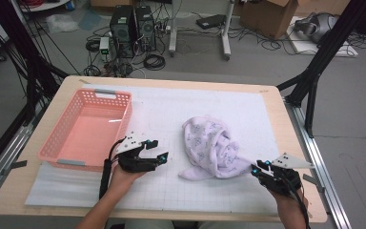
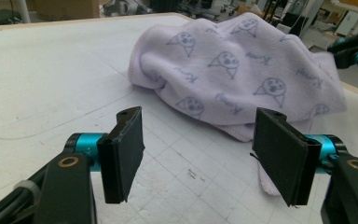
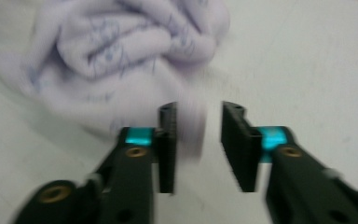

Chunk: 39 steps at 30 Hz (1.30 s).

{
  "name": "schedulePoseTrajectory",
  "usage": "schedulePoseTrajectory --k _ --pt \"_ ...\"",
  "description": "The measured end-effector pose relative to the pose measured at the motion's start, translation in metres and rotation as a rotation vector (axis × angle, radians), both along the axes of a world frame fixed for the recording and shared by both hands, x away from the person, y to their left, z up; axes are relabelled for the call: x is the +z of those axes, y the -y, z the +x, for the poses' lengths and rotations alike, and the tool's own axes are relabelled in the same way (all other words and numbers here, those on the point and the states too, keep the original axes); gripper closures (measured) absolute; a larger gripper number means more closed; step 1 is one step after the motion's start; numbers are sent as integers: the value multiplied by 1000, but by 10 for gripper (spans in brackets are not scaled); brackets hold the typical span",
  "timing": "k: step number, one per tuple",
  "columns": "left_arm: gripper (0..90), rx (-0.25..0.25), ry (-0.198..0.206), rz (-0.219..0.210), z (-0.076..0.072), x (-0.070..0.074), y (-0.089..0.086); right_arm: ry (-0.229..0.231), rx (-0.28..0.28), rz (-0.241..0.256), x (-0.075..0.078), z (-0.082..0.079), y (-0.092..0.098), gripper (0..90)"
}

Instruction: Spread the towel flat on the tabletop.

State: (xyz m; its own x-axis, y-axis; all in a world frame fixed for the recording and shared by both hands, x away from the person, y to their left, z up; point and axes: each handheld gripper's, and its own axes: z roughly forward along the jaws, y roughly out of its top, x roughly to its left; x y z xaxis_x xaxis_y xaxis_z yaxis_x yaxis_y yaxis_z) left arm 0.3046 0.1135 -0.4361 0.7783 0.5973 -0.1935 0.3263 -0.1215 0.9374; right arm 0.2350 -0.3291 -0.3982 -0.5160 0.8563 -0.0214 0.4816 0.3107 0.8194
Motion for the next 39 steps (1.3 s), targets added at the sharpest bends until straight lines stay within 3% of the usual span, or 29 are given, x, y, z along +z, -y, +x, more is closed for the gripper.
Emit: schedulePoseTrajectory --k 3,6,10,14,15,17,18,20,25,27,32,35,37,39 --pt "344 -4 -1 3 0 -1 1 48 17 48 10 8 -9 516" --pt "345 -4 -1 4 0 -1 2 49 82 71 17 23 -28 475" --pt "344 -5 4 3 1 -1 1 24 153 42 16 52 -59 426" --pt "343 -1 2 3 1 -1 0 -36 162 19 9 82 -81 417" --pt "342 -3 2 4 2 -1 0 -65 162 13 6 88 -85 454" --pt "342 -4 3 7 2 -2 0 -109 202 -5 2 98 -91 678" --pt "343 -4 2 6 2 -2 0 -111 208 -28 3 101 -93 749" --pt "343 -4 2 6 2 -2 1 -80 207 -27 14 106 -93 780" --pt "343 -3 0 9 3 -2 0 105 109 -49 58 124 -87 780" --pt "343 -3 -1 7 2 -2 0 150 64 -37 71 134 -84 780" --pt "343 -9 -3 4 2 -2 2 184 -57 -29 82 167 -76 781" --pt "344 -12 -6 4 2 -3 3 209 -181 -41 79 181 -67 781" --pt "345 -15 -5 6 2 -4 3 199 -285 -35 74 185 -59 769" --pt "347 -17 -9 5 2 -4 3 171 -327 -30 68 187 -54 709"
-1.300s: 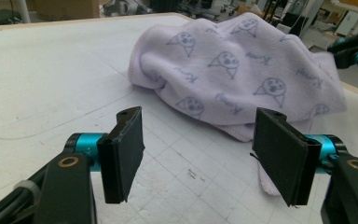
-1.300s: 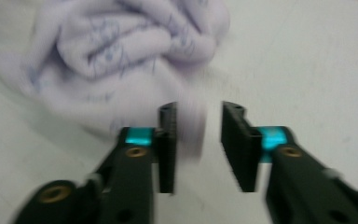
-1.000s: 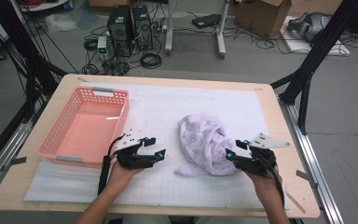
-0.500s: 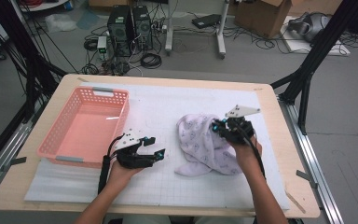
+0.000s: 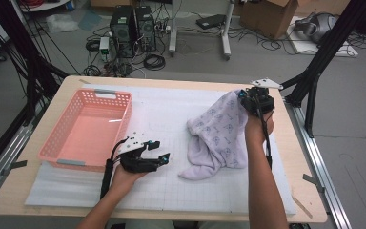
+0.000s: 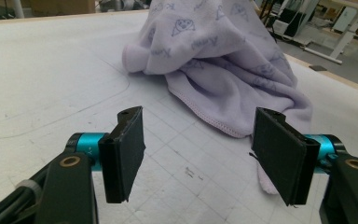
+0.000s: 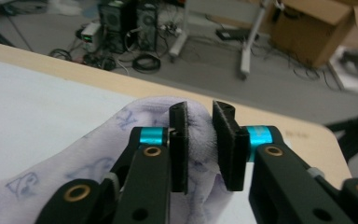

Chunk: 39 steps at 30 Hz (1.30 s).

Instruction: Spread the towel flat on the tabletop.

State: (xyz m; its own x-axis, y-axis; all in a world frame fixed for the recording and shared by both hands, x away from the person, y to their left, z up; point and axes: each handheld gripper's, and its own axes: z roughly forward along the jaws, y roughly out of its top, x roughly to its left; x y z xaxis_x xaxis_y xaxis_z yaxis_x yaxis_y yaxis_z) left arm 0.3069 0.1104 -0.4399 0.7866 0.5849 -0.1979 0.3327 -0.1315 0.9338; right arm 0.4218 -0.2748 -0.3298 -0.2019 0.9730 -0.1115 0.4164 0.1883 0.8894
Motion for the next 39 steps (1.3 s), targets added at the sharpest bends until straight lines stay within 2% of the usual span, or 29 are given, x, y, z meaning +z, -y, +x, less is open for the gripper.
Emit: schedulePoseTrajectory --k 2,4,5,9,12,14,16,17,19,22,23,24,26,27,28,31,32,35,37,38,39 --pt "348 2 0 2 1 0 0 -14 25 16 -5 -2 -1 609" --pt "348 1 0 6 1 0 0 -9 57 2 -8 -9 -3 574" --pt "348 1 1 7 0 0 0 -8 81 17 -10 -13 -3 555" --pt "350 1 3 6 -1 0 0 -24 143 2 -16 -30 0 545" --pt "350 5 1 7 -1 0 0 -37 208 55 -22 -44 7 541" --pt "350 4 2 8 -1 0 0 -86 273 59 -32 -52 10 533" --pt "350 5 2 7 0 0 0 -160 362 72 -45 -58 11 487" --pt "350 5 -1 6 0 -1 1 -211 401 71 -52 -60 9 445" --pt "350 3 -2 8 0 -1 1 -262 492 102 -65 -65 4 424" --pt "350 2 -3 8 0 -1 2 -331 554 69 -80 -66 -12 401" --pt "350 1 -3 9 -1 -1 2 -345 561 43 -84 -65 -17 426" --pt "350 0 -3 8 -1 -1 2 -356 563 7 -88 -63 -22 502" --pt "350 2 -1 9 -1 -1 1 -388 568 -22 -92 -58 -29 703" --pt "350 4 -3 7 -1 -1 1 -382 566 -32 -92 -56 -31 801" --pt "350 5 0 9 0 -1 0 -356 556 -39 -90 -53 -31 845" --pt "350 7 -1 8 0 -1 0 -263 479 21 -76 -41 -28 890" --pt "350 5 -2 10 0 -1 1 -222 445 26 -71 -37 -26 891" --pt "351 5 -3 10 0 -1 1 -151 363 81 -58 -23 -20 892" --pt "351 3 -1 7 0 -1 1 -150 358 145 -56 -16 -17 863" --pt "352 4 0 6 0 -1 0 -155 362 161 -56 -15 -18 778" --pt "352 5 1 8 0 -1 0 -161 372 161 -57 -15 -20 731"
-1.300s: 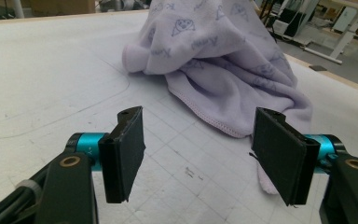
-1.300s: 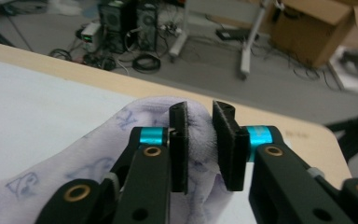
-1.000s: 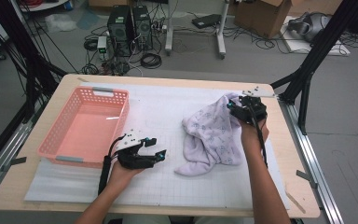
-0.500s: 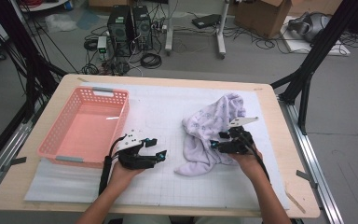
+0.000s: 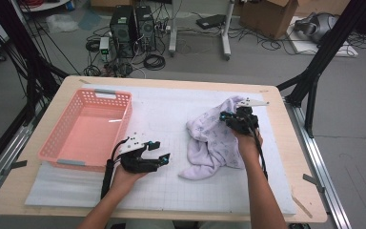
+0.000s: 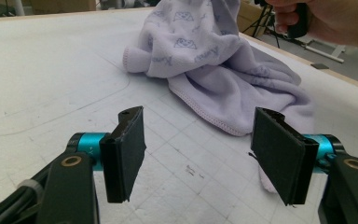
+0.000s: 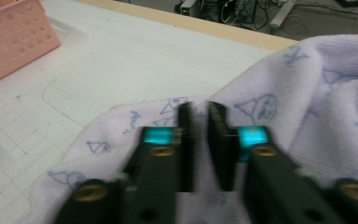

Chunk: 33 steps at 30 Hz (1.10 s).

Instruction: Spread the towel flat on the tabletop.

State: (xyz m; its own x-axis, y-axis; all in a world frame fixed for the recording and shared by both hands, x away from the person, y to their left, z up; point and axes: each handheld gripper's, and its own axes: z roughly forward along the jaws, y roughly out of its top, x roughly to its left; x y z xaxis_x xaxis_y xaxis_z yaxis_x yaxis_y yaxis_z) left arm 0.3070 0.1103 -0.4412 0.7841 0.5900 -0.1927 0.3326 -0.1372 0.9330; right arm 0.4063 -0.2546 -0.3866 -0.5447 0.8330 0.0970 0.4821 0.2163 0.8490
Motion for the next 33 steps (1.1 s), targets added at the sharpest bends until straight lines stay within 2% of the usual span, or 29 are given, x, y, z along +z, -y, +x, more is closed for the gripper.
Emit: schedulePoseTrajectory --k 2,6,9,11,12,14,16,17,19,24,28,30,31,33 --pt "352 -1 -3 1 0 -1 0 -36 54 3 -2 -1 -4 596" --pt "351 -1 -2 4 0 -1 1 -62 161 -47 -5 -11 -14 449" --pt "350 -1 -3 6 1 -1 1 -80 229 -105 -9 -19 -23 392" --pt "351 -2 -4 7 0 -1 1 -107 252 -159 -17 -22 -28 392" --pt "351 -2 -4 6 0 -1 1 -123 255 -200 -22 -22 -32 406" --pt "351 -3 -2 8 0 -1 1 -146 245 -281 -31 -21 -37 512" --pt "351 -4 -4 7 0 -1 1 -136 229 -316 -33 -18 -38 729" --pt "351 -3 -2 7 0 -1 1 -120 221 -321 -31 -16 -37 768" --pt "351 -1 -2 5 1 -1 0 -79 176 -290 -24 -11 -34 791" --pt "352 2 -5 9 1 -1 0 58 55 -82 4 -1 -17 796" --pt "352 -2 -6 13 1 -1 1 122 -79 -28 16 12 -9 796" --pt "353 -3 -6 13 1 -1 1 145 -160 -14 17 18 -5 789" --pt "354 -1 -7 12 1 -1 1 138 -191 -5 17 20 -4 779" --pt "358 -1 -7 13 1 -2 0 93 -189 -1 12 24 -5 697"
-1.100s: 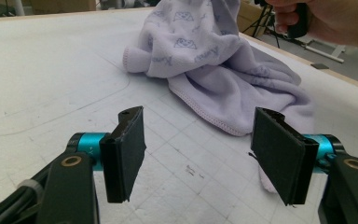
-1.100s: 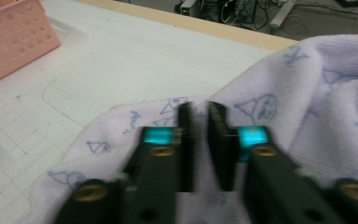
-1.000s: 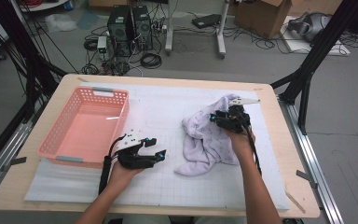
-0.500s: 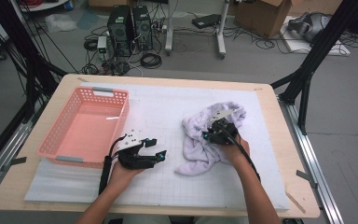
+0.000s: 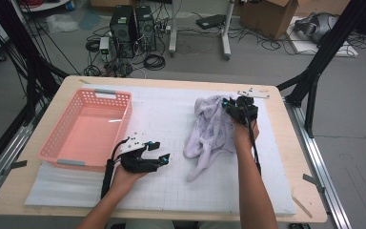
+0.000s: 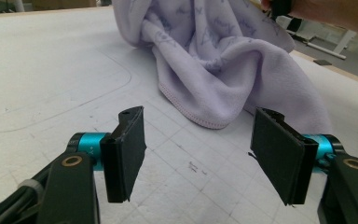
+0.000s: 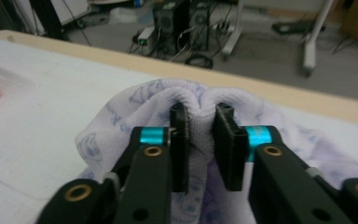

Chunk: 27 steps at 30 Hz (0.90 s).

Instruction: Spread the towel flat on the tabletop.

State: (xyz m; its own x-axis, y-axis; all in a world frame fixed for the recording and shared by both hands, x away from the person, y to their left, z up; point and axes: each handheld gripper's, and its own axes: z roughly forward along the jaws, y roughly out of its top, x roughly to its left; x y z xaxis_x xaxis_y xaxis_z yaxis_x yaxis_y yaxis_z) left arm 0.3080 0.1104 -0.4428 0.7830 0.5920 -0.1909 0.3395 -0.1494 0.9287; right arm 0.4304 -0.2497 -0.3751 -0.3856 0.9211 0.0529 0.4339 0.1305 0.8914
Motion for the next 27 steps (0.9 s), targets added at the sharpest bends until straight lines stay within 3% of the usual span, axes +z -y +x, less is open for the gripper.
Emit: schedulePoseTrajectory --k 2,8,13,15,18,21,24,27 --pt "374 0 3 7 0 0 0 -40 9 -17 -4 -1 -4 595" --pt "454 -8 7 23 -1 0 1 36 38 -41 4 -29 -3 548" --pt "459 5 0 34 0 -1 0 66 118 -67 6 -65 12 553" --pt "472 12 -1 36 1 -1 1 48 142 -86 0 -82 20 578" --pt "551 16 -15 45 2 -3 3 17 198 -48 -12 -107 33 660" --pt "622 15 -22 59 6 -3 8 -19 247 -46 -27 -127 42 743" --pt "624 38 -19 34 13 -2 14 -64 265 -63 -37 -136 47 727" --pt "588 47 -57 50 23 -3 23 -66 265 -54 -39 -137 53 696"
